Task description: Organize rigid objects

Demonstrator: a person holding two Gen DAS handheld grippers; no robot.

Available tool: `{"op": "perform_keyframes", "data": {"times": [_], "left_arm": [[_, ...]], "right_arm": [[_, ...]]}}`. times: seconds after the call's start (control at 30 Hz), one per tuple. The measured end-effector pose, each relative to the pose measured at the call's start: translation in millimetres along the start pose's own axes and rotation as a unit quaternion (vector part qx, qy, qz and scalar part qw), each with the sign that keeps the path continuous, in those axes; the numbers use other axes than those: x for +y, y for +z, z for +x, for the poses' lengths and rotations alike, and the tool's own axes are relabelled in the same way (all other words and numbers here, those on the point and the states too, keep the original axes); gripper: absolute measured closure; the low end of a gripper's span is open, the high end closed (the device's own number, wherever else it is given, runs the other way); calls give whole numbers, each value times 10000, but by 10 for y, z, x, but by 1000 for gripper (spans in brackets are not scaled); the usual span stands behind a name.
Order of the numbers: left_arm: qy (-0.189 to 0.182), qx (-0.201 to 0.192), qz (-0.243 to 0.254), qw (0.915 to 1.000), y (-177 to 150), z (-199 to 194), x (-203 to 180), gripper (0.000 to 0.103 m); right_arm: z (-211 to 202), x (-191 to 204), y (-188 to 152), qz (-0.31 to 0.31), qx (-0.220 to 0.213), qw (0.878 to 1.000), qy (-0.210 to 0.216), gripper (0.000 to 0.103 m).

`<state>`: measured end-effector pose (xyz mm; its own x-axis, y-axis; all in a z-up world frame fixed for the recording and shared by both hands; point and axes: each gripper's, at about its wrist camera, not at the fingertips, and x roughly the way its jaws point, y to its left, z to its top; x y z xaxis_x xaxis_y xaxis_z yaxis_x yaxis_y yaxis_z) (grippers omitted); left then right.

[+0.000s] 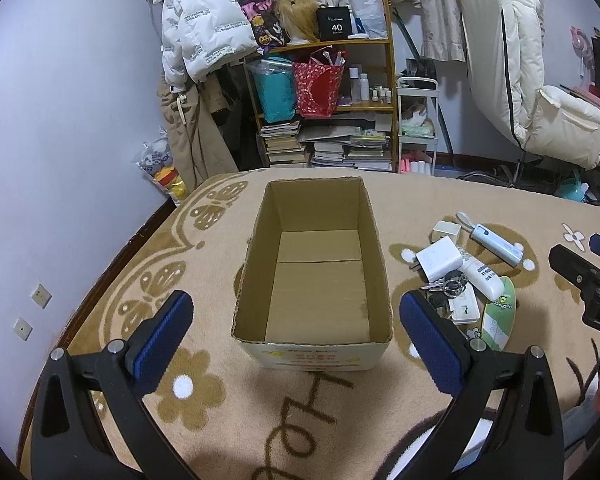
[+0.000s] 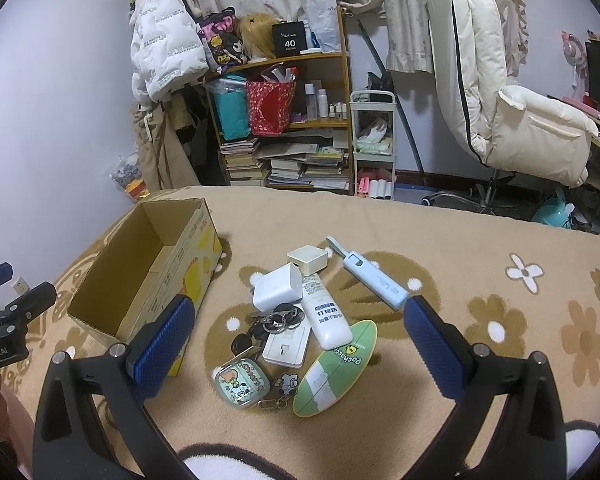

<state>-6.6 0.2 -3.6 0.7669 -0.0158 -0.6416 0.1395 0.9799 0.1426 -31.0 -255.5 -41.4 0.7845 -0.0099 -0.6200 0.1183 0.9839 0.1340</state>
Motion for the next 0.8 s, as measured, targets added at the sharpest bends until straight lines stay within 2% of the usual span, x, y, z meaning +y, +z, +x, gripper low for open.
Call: {"op": "perform_keyframes", "data": {"times": [0.8], "left_arm": [[75,-37,34,10000,21,-36,-14,1]], "right_arm": [[7,-5,8,13,9,10000,2,0]]}}
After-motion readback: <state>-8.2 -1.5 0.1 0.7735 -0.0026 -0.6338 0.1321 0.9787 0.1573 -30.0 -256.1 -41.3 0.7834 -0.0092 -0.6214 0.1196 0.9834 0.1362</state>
